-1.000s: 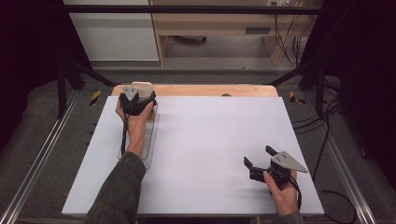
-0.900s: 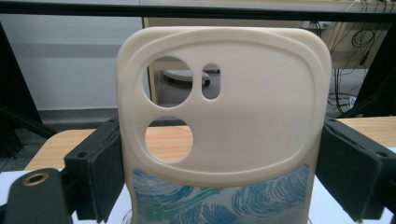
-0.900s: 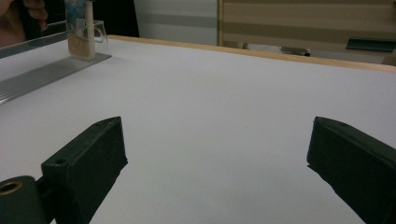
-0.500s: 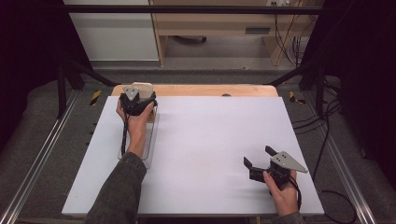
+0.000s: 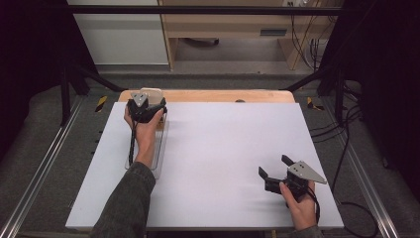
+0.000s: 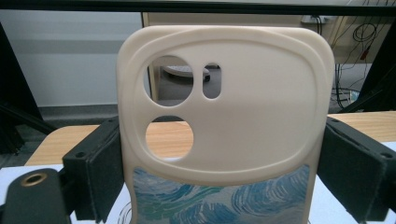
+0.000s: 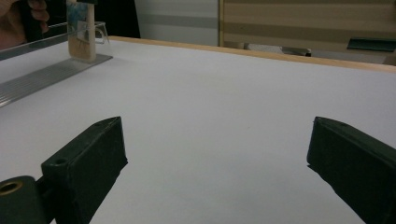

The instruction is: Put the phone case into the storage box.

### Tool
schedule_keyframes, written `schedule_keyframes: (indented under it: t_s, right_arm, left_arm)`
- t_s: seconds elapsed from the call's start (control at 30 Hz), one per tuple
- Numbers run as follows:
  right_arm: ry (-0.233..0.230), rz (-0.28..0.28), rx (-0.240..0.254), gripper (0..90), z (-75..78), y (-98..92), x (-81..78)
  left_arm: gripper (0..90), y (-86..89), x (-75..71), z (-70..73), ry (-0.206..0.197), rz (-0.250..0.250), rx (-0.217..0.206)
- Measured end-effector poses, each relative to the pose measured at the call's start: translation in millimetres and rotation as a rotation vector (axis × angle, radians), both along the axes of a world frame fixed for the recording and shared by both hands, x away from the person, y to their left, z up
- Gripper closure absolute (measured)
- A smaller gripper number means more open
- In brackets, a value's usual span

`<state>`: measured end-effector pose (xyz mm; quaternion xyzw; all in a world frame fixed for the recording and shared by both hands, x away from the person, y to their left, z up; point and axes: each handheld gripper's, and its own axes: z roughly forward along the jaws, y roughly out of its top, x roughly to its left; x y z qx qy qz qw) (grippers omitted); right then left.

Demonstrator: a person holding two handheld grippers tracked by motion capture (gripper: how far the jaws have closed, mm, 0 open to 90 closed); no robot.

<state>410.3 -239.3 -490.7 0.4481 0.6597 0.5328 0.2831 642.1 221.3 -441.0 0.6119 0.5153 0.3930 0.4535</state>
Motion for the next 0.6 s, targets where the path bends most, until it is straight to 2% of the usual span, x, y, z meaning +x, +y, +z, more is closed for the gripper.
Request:
schedule_keyframes:
  t_s: [0.3,0.6]
  right_arm:
    - [0.001,0.011,-0.002,4.4,-0.5,1.7,0.2]
    - [0.0,0.007,0.004,4.4,0.2,0.3,-0.4]
  left_arm:
    - [7.2,0.8,-1.8,1.5,0.02,-0.003,-0.023]
    - [6.8,2.2,-2.6,3.2,-0.003,-0.017,-0.012]
